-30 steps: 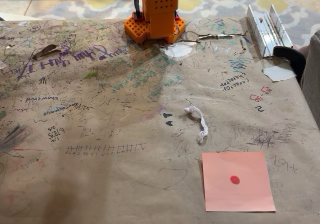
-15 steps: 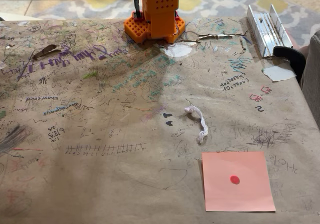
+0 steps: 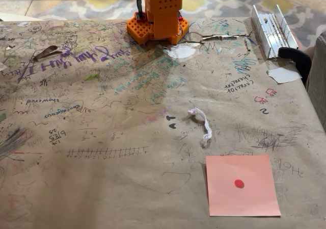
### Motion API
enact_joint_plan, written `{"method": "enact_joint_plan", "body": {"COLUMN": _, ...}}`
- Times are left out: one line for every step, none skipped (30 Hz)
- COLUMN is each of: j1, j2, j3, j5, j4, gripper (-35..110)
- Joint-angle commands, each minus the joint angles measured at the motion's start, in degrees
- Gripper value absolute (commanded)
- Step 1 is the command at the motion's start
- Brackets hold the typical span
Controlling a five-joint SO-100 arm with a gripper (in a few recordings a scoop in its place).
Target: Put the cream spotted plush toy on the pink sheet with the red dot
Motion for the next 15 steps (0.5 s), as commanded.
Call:
{"method": "enact_joint_plan", "body": {"j1": 1.1, "j2": -8.4, "j3": -1.9, "j5": -5.6, "j4": -0.2, "gripper": 34}}
{"method": "enact_joint_plan", "body": {"j1": 1.4, "j2": -8.1, "j3": 3.0, "j5": -6.9, "j4": -1.9, "gripper": 33}}
{"method": "enact_joint_plan", "body": {"j1": 1.5, "j2": -6.9, "j3": 8.2, "j5": -8.1, "j4": -4.0, "gripper": 33}}
{"method": "enact_joint_plan", "body": {"j1": 1.6, "j2": -5.4, "j3": 12.7, "j5": -8.5, "j4": -5.8, "gripper": 33}}
{"method": "enact_joint_plan", "body": {"j1": 1.6, "j2": -4.0, "j3": 16.4, "j5": -9.0, "j4": -7.2, "gripper": 32}}
{"method": "enact_joint_plan", "body": {"j1": 1.6, "j2": -2.9, "j3": 19.1, "j5": -9.3, "j4": -7.8, "gripper": 32}}
{"method": "enact_joint_plan", "body": {"j1": 1.5, "j2": -2.2, "j3": 20.8, "j5": -9.6, "j4": -7.8, "gripper": 30}}
{"method": "enact_joint_plan", "body": {"j1": 1.5, "j2": -1.7, "j3": 22.0, "j5": -9.7, "j4": -7.9, "gripper": 29}}
{"method": "enact_joint_plan", "body": {"j1": 1.7, "j2": -1.2, "j3": 22.8, "j5": -9.3, "j4": -8.2, "gripper": 28}}
{"method": "enact_joint_plan", "body": {"j1": 1.8, "j2": -0.6, "j3": 23.5, "j5": -8.7, "j4": -8.6, "gripper": 27}}
{"method": "enact_joint_plan", "body": {"j1": 1.8, "j2": 0.0, "j3": 24.1, "j5": -8.3, "j4": -8.9, "gripper": 26}}
{"method": "enact_joint_plan", "body": {"j1": 1.8, "j2": 0.9, "j3": 24.8, "j5": -8.0, "j4": -8.9, "gripper": 25}}
{"method": "enact_joint_plan", "body": {"j1": 1.8, "j2": 2.0, "j3": 25.9, "j5": -8.0, "j4": -8.7, "gripper": 25}}
{"method": "enact_joint_plan", "body": {"j1": 1.8, "j2": 3.5, "j3": 27.7, "j5": -8.0, "j4": -8.6, "gripper": 24}}
{"method": "enact_joint_plan", "body": {"j1": 1.9, "j2": 5.4, "j3": 30.1, "j5": -8.1, "j4": -8.6, "gripper": 23}}
